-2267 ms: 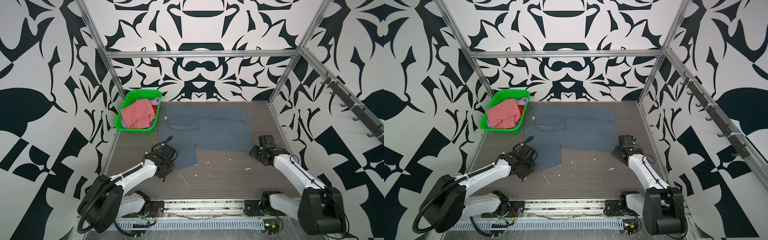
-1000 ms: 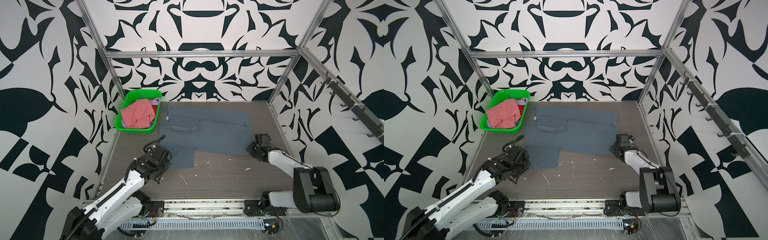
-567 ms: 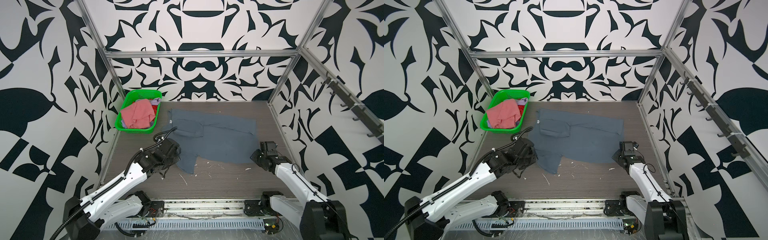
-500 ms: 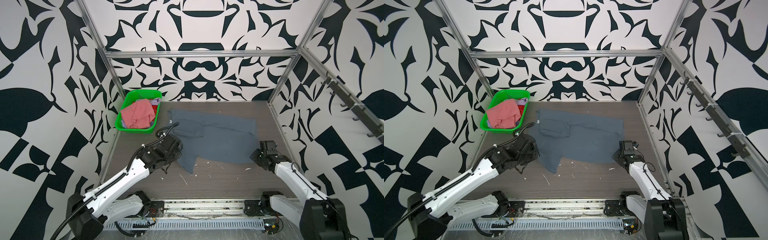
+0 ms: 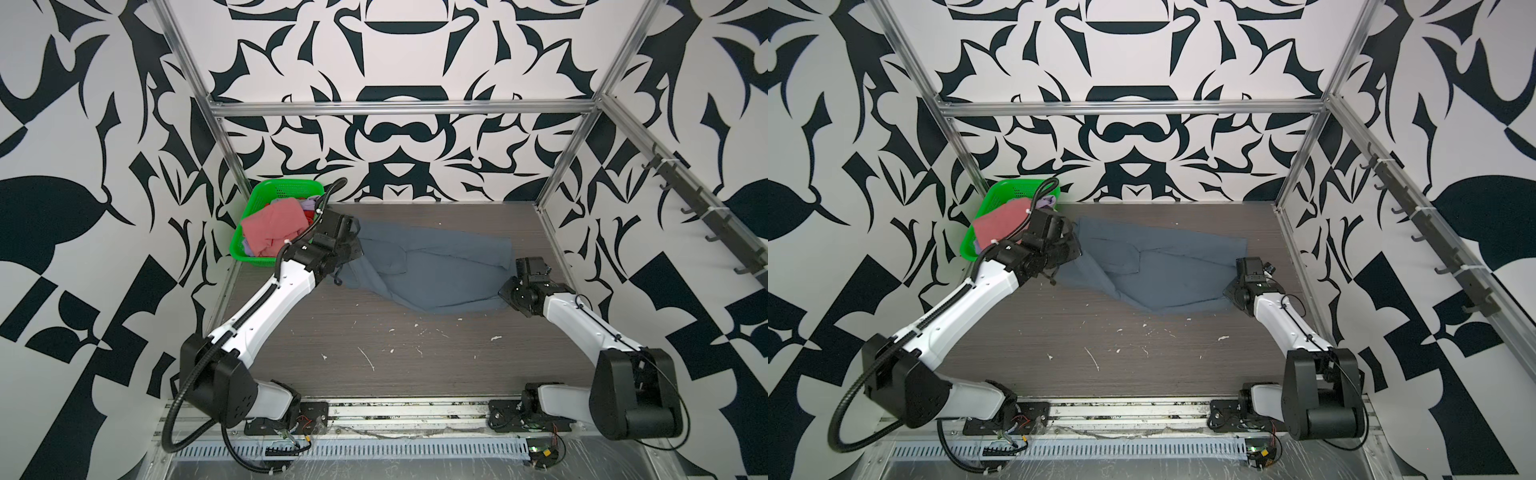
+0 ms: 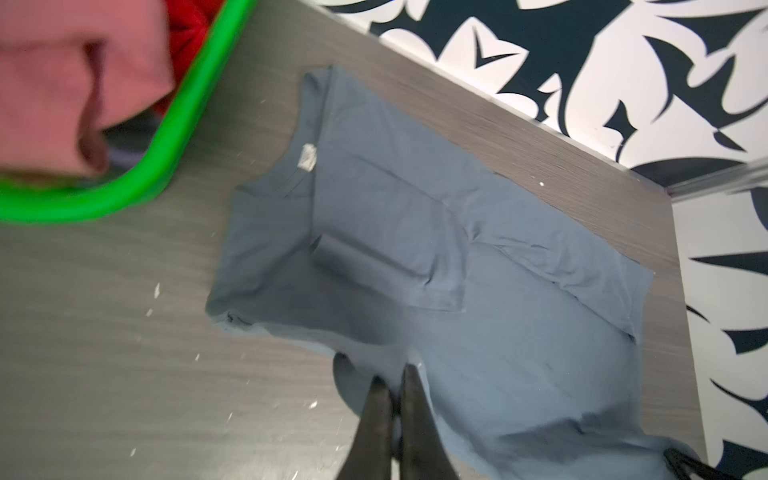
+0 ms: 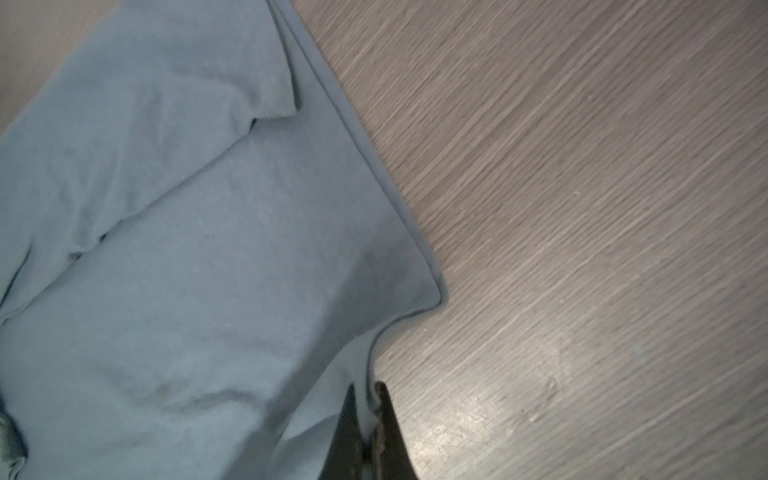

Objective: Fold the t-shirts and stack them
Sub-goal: 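Lift the hem with both grippers and fold it toward the far edge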

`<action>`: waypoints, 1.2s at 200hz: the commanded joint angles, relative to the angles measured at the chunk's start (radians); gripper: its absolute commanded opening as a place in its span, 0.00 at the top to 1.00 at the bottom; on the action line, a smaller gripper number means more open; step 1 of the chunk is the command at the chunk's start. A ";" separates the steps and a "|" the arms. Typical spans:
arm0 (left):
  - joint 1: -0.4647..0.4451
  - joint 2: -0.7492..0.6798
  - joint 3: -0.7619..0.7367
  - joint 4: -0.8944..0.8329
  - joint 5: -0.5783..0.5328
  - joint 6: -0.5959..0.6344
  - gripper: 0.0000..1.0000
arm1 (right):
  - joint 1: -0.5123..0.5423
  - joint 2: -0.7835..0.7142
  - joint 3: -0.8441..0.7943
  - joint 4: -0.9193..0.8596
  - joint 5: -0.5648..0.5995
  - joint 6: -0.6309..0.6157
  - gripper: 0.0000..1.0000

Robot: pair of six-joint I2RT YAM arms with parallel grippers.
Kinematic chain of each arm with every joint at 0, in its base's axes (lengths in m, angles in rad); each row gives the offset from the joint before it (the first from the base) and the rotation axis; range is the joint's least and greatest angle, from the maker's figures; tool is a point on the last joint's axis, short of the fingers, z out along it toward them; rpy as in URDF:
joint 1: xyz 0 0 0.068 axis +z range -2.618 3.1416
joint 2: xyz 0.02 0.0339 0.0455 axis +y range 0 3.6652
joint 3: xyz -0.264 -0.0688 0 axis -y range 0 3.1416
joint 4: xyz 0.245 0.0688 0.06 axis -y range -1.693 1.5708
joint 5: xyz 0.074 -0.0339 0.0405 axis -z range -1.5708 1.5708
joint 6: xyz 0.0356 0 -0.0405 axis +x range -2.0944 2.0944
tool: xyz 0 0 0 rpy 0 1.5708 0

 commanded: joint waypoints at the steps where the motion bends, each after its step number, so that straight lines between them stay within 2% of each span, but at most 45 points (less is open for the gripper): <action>1: 0.023 0.062 0.064 0.016 0.054 0.093 1.00 | -0.023 0.016 0.048 0.001 0.009 0.010 1.00; 50: 0.100 0.129 0.122 0.061 0.121 0.105 1.00 | -0.101 0.070 0.063 0.030 -0.057 0.029 1.00; 133: 0.169 0.162 0.187 0.074 0.174 0.124 1.00 | -0.115 0.142 0.132 0.045 -0.092 0.034 1.00; 240: 0.250 0.437 0.438 0.085 0.301 0.181 1.00 | -0.118 0.360 0.300 0.079 -0.096 0.025 1.00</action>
